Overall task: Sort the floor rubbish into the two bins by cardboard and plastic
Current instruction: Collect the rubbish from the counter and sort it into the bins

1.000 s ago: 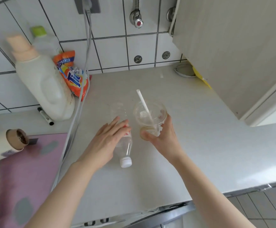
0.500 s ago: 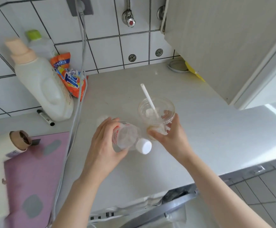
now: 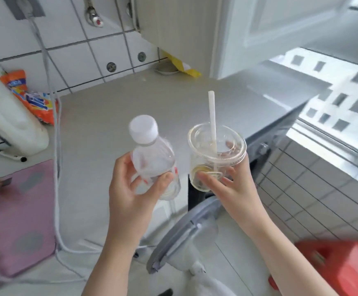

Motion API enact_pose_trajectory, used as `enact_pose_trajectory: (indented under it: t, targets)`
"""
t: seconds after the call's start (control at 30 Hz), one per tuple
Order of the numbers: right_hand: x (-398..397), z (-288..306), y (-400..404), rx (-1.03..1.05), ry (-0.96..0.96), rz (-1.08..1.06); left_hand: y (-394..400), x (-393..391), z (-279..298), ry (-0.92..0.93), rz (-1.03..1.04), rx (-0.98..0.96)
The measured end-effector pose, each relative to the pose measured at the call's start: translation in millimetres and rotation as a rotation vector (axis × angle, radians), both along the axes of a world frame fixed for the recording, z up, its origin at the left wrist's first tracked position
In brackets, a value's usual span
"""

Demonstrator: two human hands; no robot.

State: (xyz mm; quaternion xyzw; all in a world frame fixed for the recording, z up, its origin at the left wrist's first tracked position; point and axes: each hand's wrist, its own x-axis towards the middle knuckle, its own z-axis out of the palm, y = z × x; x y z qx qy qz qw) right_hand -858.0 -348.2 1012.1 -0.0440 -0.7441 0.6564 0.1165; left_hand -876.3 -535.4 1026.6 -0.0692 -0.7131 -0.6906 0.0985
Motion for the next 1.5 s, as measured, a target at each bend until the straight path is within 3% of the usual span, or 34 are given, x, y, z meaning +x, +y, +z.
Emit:
enact_pose_trajectory:
  t: [0.1, 0.47, 1.0, 1.23, 1.5]
  targets:
    - [59.2, -12.5, 25.9, -0.023, -0.041, -0.142, 29.3, 32.1, -13.4, -0.090, -0.123, 0.029]
    - [277.2, -60.6, 152.3, -0.074, -0.250, -0.715, 197.3, 146.8, -58.6, -0.323, -0.592, -0.143]
    - [616.9, -169.9, 385.8, -0.049, -0.745, -1.299, 494.9, 401.5, -167.7, -0.561, -0.901, -0.460]
    - [678.5, -211.3, 434.3, -0.161, -0.806, -1.444, 565.5, 452.9, -210.6, -0.549, -1.025, -0.712]
    - [684.0, -288.4, 475.2, -0.312, -0.744, -1.526, 653.2, 474.5, -295.2, -0.493, -1.082, -0.891]
